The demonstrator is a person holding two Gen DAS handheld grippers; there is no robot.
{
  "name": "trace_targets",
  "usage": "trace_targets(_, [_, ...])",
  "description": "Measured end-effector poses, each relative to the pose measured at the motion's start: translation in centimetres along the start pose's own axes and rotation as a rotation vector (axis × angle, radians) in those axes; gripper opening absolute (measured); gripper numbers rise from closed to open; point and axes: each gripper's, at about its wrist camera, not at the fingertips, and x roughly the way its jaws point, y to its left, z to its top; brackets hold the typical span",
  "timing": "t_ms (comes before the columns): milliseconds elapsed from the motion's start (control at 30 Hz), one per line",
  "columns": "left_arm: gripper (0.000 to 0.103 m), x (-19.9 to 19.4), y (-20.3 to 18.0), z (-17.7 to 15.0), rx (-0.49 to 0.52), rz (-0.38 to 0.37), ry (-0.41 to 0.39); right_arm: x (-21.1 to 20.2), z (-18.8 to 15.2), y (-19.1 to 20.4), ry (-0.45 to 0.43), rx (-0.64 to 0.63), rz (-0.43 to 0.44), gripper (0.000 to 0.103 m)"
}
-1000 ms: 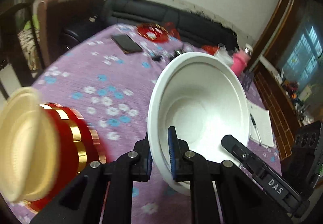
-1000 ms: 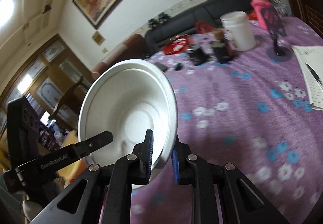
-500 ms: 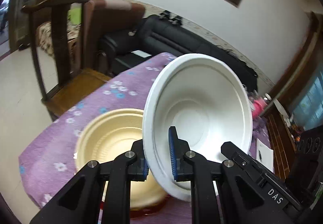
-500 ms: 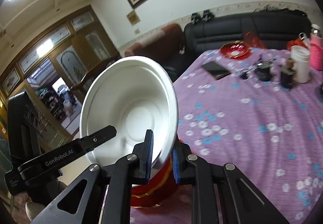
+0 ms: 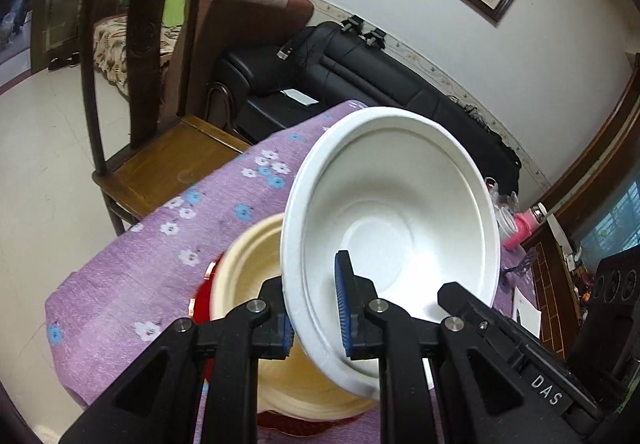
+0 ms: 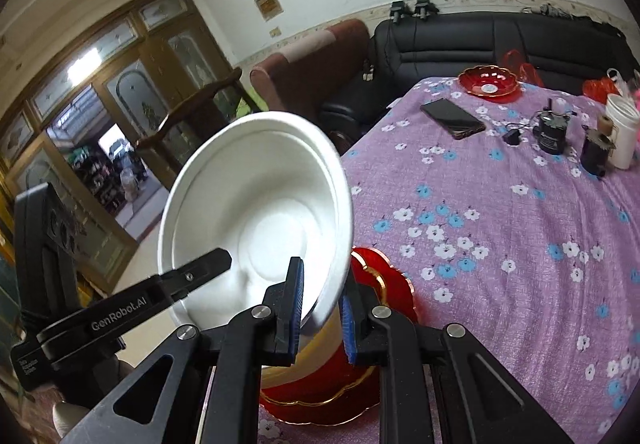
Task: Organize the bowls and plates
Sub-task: 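Carry the large white bowl over the red plate stack with both grippers, then lower the white bowl onto the tan plate and open both grippers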
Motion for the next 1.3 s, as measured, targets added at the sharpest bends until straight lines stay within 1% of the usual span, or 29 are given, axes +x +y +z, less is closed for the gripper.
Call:
trace_targets(167, [0.015,0.4,1.3,-0.2,-0.007,0.041,0.002,2.1,-0.8,0.2,0.042,0.002,0.006,0.019])
trace_targets(300, [0.015,0.9,2.2,-0.3,-0.028,0.04,0.024,2.9,-1.0,0.1,0.06,0.016,0.014,0.019])
trace_targets(433, [0.019,1.0,2.8,-0.3,-0.043,0.025,0.032,3.1,-1.0,-0.2,0.068,0.034,0.019,0.019])
trace_targets(500, [0.025,0.9,2.7,-0.3,-0.042,0.009,0.031,3.0,-0.9,-0.1,0.068,0.037,0.016,0.019])
trace_targets(567, [0.035,0.5,2.3,-0.2,-0.043,-0.007,0.022,3.1,-0.9,-0.1,0.068,0.036,0.012,0.019])
trace_targets(600, [0.037,0.3,2.3,-0.3,-0.04,-0.011,0.013,3.1,-0.9,-0.1,0.068,0.035,0.011,0.019])
trace_targets(633, [0.041,-0.1,2.2,-0.2,-0.037,-0.015,-0.002,3.1,-0.9,0.0,0.068,0.034,0.009,0.018])
trace_targets(700, [0.049,-0.7,2.1,-0.3,-0.037,-0.014,-0.026,3.2,-0.9,0.2,0.066,0.025,0.001,0.018])
trace_targets(733, [0.055,-1.2,2.2,-0.3,-0.04,-0.005,-0.048,3.2,-0.9,0.2,0.065,0.021,-0.005,0.018])
trace_targets(833, [0.058,-2.5,2.4,-0.1,-0.054,0.001,-0.111,3.2,-0.9,0.5,0.066,0.014,-0.015,0.018])
trace_targets(900, [0.06,-3.0,2.6,-0.1,-0.059,0.005,-0.136,3.2,-0.9,0.7,0.065,0.006,-0.021,0.018])
trace_targets(967, [0.065,-3.4,2.8,-0.1,-0.057,0.013,-0.157,3.2,-1.0,1.1,0.057,-0.004,-0.039,0.019])
trace_targets(1000, [0.066,-3.5,2.7,-0.1,-0.054,0.017,-0.167,3.1,-1.1,1.2,0.048,-0.009,-0.049,0.019])
trace_targets(1100, [0.067,-3.6,2.7,-0.2,-0.046,0.022,-0.177,2.9,-1.2,1.7,0.023,-0.028,-0.074,0.019])
trace_targets(1200, [0.067,-3.5,2.9,-0.2,-0.047,0.025,-0.174,2.6,-1.2,1.8,0.0,-0.03,-0.073,0.02])
trace_targets(1267, [0.067,-3.5,3.2,-0.3,-0.049,0.027,-0.172,2.3,-1.1,1.9,-0.019,-0.032,-0.077,0.024])
trace_targets(1300, [0.067,-3.5,3.2,-0.4,-0.05,0.028,-0.171,2.1,-1.0,1.9,-0.03,-0.034,-0.079,0.029])
